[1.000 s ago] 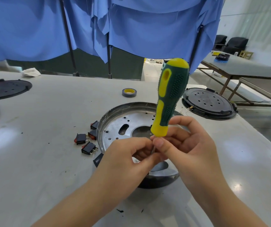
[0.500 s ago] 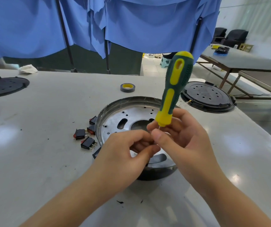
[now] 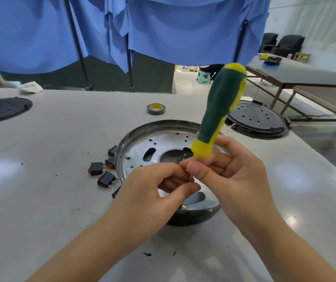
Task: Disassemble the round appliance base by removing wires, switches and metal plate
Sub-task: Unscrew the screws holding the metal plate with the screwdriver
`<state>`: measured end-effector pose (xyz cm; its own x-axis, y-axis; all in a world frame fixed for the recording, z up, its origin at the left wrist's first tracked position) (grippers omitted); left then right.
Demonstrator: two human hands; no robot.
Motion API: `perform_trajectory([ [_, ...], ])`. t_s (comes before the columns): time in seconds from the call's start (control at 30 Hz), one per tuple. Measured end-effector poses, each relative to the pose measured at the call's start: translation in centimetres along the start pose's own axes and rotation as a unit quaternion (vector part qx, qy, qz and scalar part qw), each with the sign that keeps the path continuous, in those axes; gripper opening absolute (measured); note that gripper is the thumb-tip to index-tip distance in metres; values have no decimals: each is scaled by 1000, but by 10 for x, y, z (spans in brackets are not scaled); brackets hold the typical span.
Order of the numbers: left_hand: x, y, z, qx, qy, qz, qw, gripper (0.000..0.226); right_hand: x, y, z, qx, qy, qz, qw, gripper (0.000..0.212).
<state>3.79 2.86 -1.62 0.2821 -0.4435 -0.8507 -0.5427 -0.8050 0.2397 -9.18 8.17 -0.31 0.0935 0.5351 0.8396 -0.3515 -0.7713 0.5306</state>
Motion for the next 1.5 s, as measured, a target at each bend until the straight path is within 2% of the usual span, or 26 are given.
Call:
perform_trajectory([
  [0.2, 4, 0, 2, 31, 4, 7, 999, 14, 1, -1, 3, 35, -6, -19, 999, 40],
  [0.43, 4, 0, 1, 11, 10, 14, 1000, 9, -1, -2, 4, 68, -11, -29, 997, 41],
  [0.57, 2, 0, 0, 0, -2, 17, 1000, 5, 2, -4, 5, 82, -4, -32, 996, 33],
  [0.8, 3, -2, 3, 1, 6, 10, 1000, 8, 2, -2, 3, 32, -24, -32, 999, 22],
  [1.17, 5, 0, 3, -18, -1, -7, 1000, 12, -1, 0, -2, -15, -17, -25, 999, 35],
  [1.4, 5, 1, 3, -37, -16, -42, 998, 27, 0, 1, -2, -5, -9, -16, 1000, 37],
  [1.5, 7, 3, 2, -12, -26, -49, 998, 16, 0, 0, -1, 10, -11, -18, 1000, 32],
])
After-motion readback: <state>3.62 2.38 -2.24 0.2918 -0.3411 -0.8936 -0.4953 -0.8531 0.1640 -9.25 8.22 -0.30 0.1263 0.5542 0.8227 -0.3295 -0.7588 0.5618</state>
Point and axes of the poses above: each hand's wrist, its own y-axis towards the middle knuckle, its own z-axis out of the palm, x = y × z, the point moved 5 cm from there along y, towards the middle knuckle, and after that the axes turned 12 degrees about -z, right-handed, at the moved point
